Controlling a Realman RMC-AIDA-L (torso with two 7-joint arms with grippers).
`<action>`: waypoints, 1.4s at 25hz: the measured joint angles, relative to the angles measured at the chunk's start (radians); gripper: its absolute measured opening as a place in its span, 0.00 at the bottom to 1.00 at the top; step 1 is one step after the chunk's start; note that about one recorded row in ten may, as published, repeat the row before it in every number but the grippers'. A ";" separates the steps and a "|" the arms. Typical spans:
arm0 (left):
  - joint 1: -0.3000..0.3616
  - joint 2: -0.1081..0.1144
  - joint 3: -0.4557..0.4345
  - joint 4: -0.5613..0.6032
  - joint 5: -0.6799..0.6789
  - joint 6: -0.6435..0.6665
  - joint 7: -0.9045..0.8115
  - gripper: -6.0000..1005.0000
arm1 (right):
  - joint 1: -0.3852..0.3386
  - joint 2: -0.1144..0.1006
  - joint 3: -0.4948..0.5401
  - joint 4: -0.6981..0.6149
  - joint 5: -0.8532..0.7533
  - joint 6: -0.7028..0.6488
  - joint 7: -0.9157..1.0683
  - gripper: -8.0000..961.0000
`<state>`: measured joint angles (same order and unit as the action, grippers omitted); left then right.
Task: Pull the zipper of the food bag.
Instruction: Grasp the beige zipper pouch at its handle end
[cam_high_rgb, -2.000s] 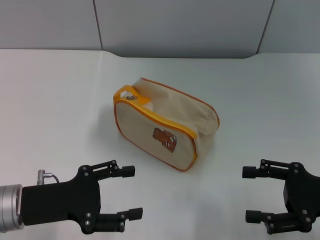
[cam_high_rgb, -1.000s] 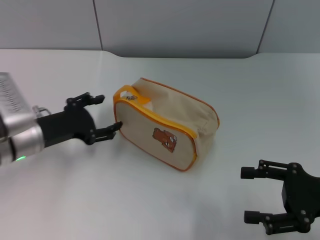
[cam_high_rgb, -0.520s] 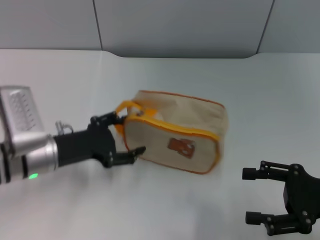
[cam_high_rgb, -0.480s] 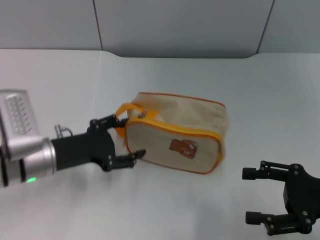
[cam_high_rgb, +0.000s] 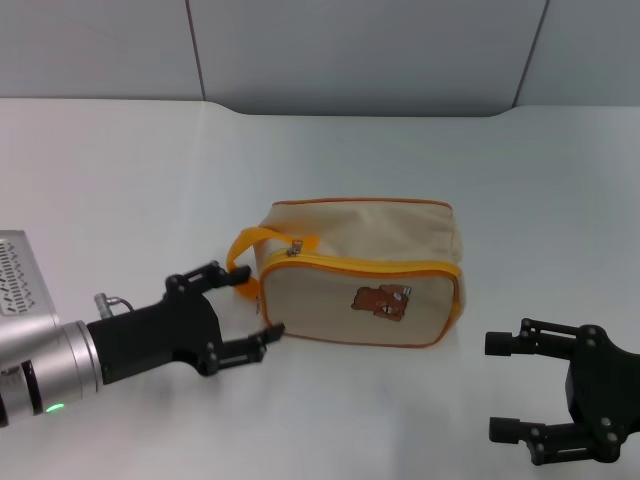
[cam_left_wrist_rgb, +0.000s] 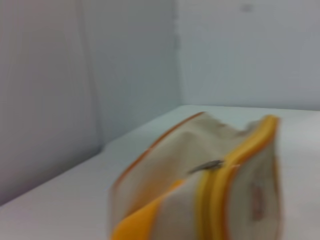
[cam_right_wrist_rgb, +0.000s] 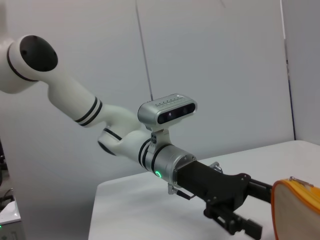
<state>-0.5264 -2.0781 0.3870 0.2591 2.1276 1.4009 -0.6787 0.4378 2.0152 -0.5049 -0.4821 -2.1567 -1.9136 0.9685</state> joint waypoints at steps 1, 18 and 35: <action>0.002 0.000 -0.004 -0.007 -0.013 -0.013 0.005 0.82 | 0.000 0.000 0.000 0.001 0.000 0.003 -0.001 0.87; -0.024 -0.002 -0.037 -0.199 -0.148 -0.094 0.075 0.82 | 0.004 0.011 -0.003 0.005 0.000 0.035 0.000 0.87; -0.014 -0.002 -0.123 -0.261 -0.144 -0.077 0.192 0.41 | 0.001 0.016 0.002 0.001 0.002 0.046 0.001 0.87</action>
<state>-0.5400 -2.0801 0.2636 -0.0016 1.9832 1.3235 -0.4862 0.4389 2.0310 -0.5032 -0.4811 -2.1546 -1.8681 0.9694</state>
